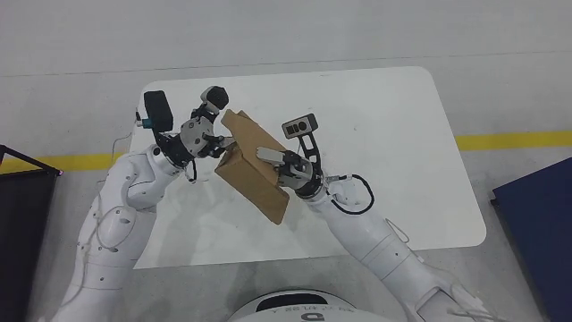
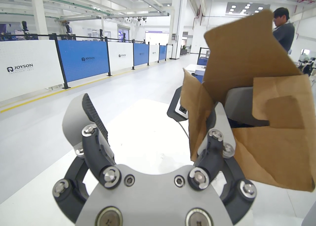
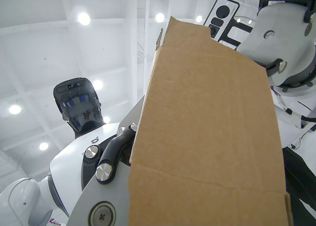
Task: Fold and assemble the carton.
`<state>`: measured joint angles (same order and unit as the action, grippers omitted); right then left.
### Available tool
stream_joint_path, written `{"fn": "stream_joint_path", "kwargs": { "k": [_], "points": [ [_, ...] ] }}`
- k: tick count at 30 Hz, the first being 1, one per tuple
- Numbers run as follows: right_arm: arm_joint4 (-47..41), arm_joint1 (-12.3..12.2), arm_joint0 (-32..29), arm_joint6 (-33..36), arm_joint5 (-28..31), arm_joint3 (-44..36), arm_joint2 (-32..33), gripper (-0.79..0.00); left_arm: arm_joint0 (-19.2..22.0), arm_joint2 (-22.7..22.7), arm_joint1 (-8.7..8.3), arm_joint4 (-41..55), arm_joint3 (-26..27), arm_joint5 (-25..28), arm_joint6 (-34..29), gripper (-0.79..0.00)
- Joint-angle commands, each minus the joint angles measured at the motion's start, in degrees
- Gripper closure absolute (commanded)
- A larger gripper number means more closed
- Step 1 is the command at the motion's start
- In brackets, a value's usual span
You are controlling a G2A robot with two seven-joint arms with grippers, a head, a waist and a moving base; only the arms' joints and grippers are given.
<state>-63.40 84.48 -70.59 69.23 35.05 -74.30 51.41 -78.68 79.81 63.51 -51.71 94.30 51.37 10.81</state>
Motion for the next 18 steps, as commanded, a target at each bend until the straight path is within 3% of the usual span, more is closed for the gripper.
{"fn": "stream_joint_path", "kwargs": {
  "k": [1,18],
  "points": [
    [0.1,0.1,0.0,0.0,0.0,0.1,0.2,0.0,0.2,0.6,-0.02,1.9,-0.3,-0.5,0.1,-0.785],
    [1.5,1.0,-0.2,0.3,-0.3,1.3,1.3,0.0,-1.9,7.1,-0.87,0.9,2.6,1.0,0.8,-0.785]
  ]
}}
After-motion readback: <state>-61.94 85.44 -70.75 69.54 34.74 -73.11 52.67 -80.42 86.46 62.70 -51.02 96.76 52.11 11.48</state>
